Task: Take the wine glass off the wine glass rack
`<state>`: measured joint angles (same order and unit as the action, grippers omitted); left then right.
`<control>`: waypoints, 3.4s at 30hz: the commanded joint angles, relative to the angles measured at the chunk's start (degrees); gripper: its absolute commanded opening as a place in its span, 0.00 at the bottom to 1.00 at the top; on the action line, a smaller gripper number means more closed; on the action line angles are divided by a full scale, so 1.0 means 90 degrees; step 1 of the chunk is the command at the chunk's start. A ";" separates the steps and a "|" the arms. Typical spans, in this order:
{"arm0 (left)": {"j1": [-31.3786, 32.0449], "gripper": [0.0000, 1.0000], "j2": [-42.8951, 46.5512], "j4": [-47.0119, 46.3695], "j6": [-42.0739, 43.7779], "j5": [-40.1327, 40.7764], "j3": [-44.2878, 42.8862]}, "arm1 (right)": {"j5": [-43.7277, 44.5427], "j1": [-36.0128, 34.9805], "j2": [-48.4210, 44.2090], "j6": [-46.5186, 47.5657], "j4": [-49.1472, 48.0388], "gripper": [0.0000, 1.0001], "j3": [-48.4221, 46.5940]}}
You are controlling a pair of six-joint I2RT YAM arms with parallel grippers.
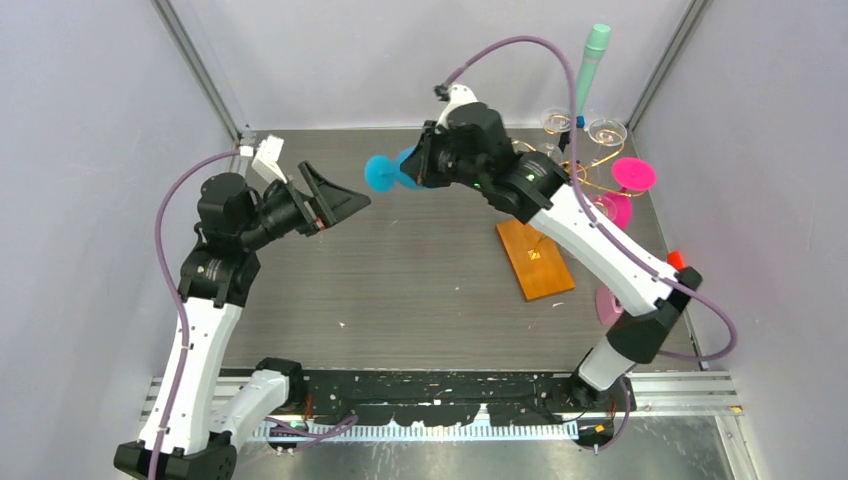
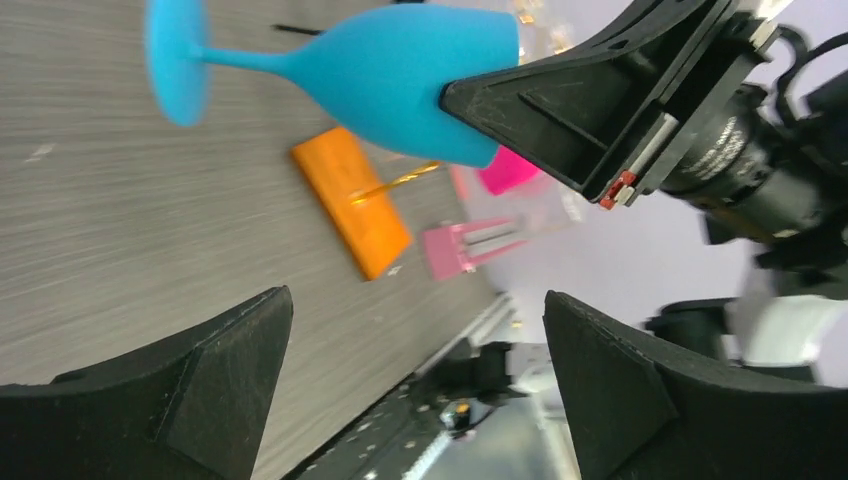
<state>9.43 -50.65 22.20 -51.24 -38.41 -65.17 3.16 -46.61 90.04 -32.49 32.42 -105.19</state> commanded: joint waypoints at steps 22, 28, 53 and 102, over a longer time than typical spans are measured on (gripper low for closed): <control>0.0368 1.00 0.0138 0.2622 0.3033 0.3300 -0.0302 | 0.1731 -0.0207 0.3750 0.1048 0.3511 0.00 -0.3178; 0.0378 1.00 0.0030 0.2468 0.2920 0.3224 -0.0167 | 0.1574 -0.0007 0.3960 0.1059 0.3516 0.00 -0.3156; 0.0378 1.00 0.0068 0.2599 0.2906 0.3370 -0.0138 | 0.1551 0.0279 0.4059 0.1242 0.3779 0.46 -0.4359; 0.2323 0.83 -0.5711 -0.3117 -0.2117 0.0908 -0.3563 | 0.3198 0.0277 -0.3860 0.0429 0.0902 0.36 0.1936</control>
<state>28.69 -101.43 -1.02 -67.18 -28.36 -93.36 31.05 -44.14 57.21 -26.96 40.75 -88.51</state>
